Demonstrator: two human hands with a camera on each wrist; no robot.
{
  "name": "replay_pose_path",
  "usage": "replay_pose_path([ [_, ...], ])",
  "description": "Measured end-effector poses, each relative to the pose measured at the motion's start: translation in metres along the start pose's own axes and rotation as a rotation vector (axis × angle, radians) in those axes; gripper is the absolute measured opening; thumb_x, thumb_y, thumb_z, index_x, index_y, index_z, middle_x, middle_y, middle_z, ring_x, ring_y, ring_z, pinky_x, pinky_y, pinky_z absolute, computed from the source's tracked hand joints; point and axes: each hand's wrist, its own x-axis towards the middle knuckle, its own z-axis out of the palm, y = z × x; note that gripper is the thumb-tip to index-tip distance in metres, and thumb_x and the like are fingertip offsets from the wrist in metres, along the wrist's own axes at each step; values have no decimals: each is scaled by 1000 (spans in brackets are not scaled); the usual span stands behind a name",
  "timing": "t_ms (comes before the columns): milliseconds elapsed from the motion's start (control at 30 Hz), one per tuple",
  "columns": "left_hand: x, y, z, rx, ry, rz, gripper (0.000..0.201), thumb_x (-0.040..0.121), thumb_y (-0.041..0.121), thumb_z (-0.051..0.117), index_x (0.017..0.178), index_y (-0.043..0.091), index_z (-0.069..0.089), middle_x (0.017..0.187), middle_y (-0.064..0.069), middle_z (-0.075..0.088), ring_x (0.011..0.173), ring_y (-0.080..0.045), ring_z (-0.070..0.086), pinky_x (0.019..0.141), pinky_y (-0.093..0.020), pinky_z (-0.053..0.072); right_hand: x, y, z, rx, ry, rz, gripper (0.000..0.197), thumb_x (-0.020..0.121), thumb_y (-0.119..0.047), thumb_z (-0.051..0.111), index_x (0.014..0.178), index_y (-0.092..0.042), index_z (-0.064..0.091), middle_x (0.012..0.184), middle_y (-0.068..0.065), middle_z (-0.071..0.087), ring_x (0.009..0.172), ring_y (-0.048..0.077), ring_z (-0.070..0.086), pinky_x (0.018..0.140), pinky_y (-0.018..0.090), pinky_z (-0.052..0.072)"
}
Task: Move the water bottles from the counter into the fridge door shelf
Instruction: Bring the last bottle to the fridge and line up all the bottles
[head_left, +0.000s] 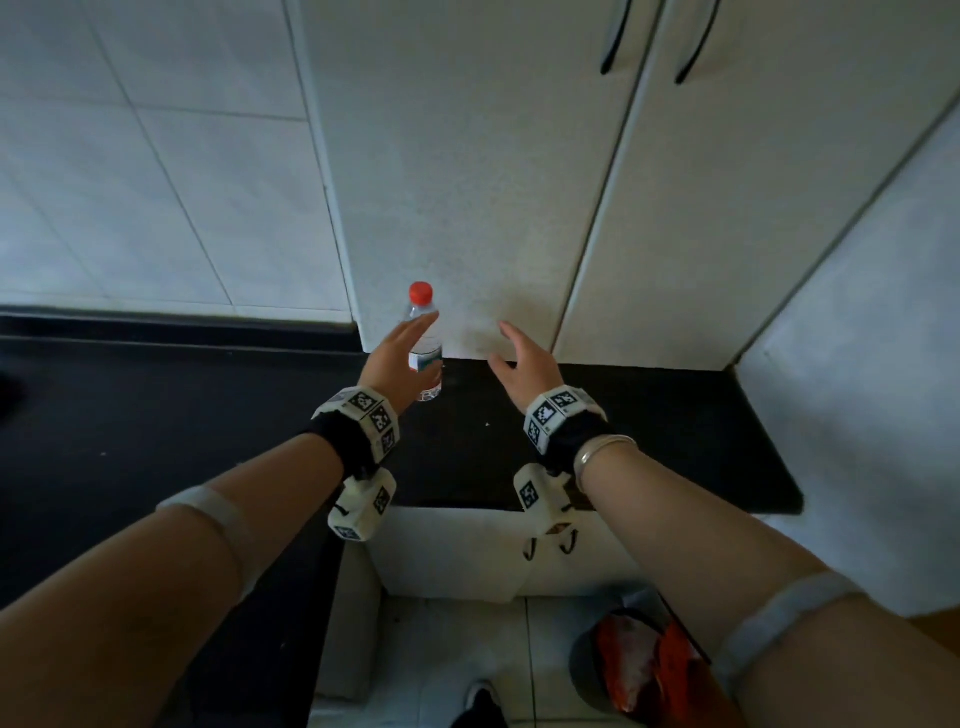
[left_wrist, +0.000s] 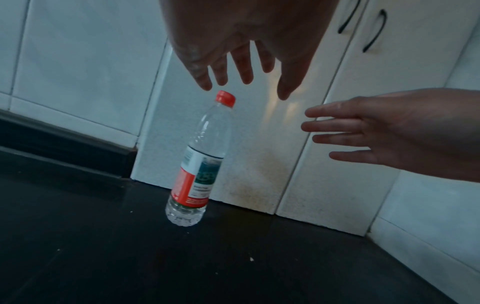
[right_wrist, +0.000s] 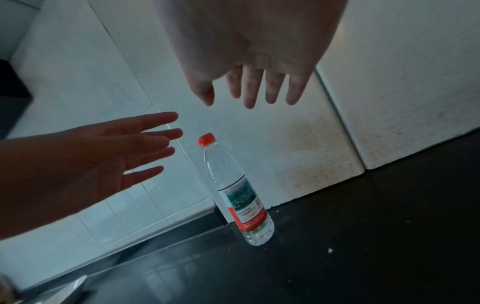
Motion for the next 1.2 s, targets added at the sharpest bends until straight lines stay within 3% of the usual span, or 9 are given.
replay_pose_path([
  [133,26,-25,-5,31,42,-56,65,86,16,61,143,21,30,148,-5,37,135,-22,37,108,-34,32,38,-8,26,-9,-56,-17,54,93,-23,53,142,-15,32,149,7,38,136,23,37,111,36,32],
  [367,74,-59,-8,44,46,-158,76,84,19,62,146,29,19,151,-5,32,138,-24,32,110,-41,31,97,-19,60,57,-178,-18,69,84,-23,65,142,-15,29,147,7,40,134,25,40,108,39,33],
  [500,92,-76,-5,58,31,-180,77,84,14,63,146,28,19,151,-5,32,138,-24,32,110,-38,30,120,-26,77,116,-224,8,62,75,-25,74,128,-18,42,123,6,59,115,26,57,100,41,44],
  [600,99,-87,-2,52,12,-196,78,83,11,63,146,29,19,150,-6,33,138,-25,32,109,-38,32,128,-27,86,101,-234,30,60,72,-23,77,122,-15,44,114,8,62,107,26,60,97,41,46],
  [767,101,-91,0,29,12,-173,76,84,8,61,145,28,21,149,-6,34,137,-24,33,108,-36,32,129,-24,90,35,-226,25,64,71,-28,78,122,-14,41,108,10,65,99,28,64,92,41,50],
  [933,98,-80,2,28,2,-90,74,85,7,59,145,26,22,148,-6,36,135,-22,36,100,-23,26,114,-18,76,7,-140,73,63,71,-30,78,122,-16,44,109,9,66,100,27,64,91,40,51],
  [1200,77,-37,15,-7,-87,9,73,85,7,58,145,28,21,149,-5,35,136,-23,35,106,-32,31,64,-7,28,33,-5,143,65,71,-31,78,124,-17,43,114,8,65,105,27,63,93,42,50],
])
